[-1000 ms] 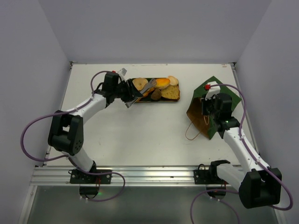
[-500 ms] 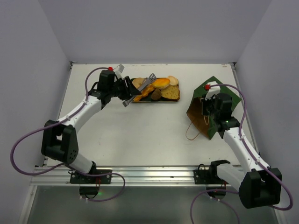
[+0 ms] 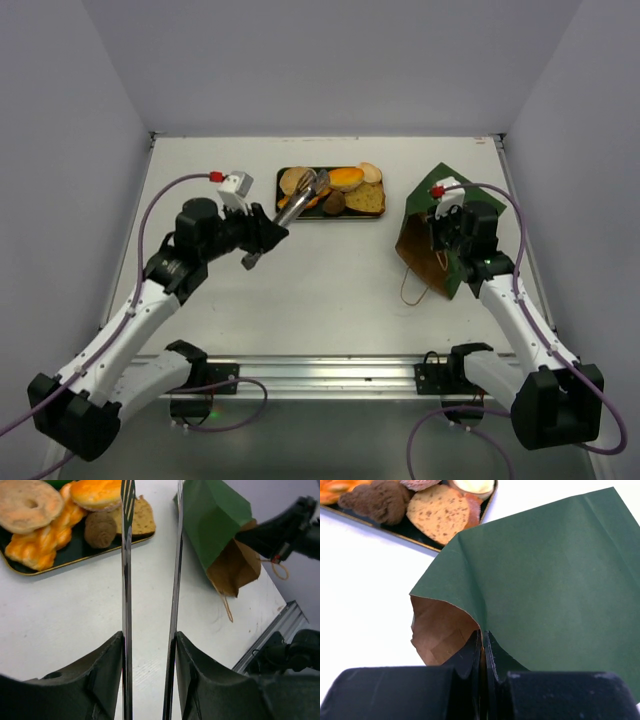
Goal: Take the fake bread out of the paper bag
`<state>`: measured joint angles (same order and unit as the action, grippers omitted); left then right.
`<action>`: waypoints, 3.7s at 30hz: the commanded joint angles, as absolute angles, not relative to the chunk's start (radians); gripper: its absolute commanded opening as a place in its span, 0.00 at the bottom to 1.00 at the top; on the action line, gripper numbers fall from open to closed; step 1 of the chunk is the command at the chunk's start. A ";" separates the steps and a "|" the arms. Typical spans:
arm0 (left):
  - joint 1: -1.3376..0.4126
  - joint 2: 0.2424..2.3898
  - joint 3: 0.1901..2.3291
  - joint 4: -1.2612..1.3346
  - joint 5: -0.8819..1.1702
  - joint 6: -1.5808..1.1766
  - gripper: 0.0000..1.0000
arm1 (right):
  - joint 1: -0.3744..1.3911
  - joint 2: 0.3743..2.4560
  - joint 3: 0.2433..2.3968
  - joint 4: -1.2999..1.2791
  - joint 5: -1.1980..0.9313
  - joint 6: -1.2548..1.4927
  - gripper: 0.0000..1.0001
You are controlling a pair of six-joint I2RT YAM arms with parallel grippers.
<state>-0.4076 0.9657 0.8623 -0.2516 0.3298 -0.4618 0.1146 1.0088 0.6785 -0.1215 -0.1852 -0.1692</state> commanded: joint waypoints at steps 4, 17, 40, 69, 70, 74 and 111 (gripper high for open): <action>-0.681 0.819 0.593 -0.161 0.006 -0.428 0.45 | 0.095 0.994 0.716 -0.149 -0.278 -0.230 0.03; -0.870 0.900 0.410 -0.046 -0.316 -0.497 0.45 | 0.037 0.937 0.749 -0.241 -0.475 -0.363 0.00; -0.882 0.901 0.284 0.002 -0.348 -0.548 0.85 | 0.018 0.965 1.121 -0.617 -0.519 -0.387 0.00; -0.881 0.480 0.528 -0.440 -0.525 -0.626 1.00 | -0.084 1.137 1.378 -0.816 -0.184 0.328 0.00; -0.881 0.473 0.529 -0.442 -0.522 -0.624 1.00 | -0.089 1.140 1.365 -0.798 -0.181 0.328 0.00; -0.881 0.468 0.529 -0.442 -0.517 -0.629 1.00 | -0.101 1.167 1.287 -0.744 -0.161 0.314 0.00; -0.881 0.434 0.698 -0.532 -0.512 -0.568 1.00 | -0.118 0.841 1.382 -0.732 0.097 -0.058 0.99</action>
<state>-0.8776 0.4477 0.6510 -0.5037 -0.4847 -0.5823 -0.1135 0.8707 1.3952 -0.6903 0.0662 -0.0280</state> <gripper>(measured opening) 0.994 0.987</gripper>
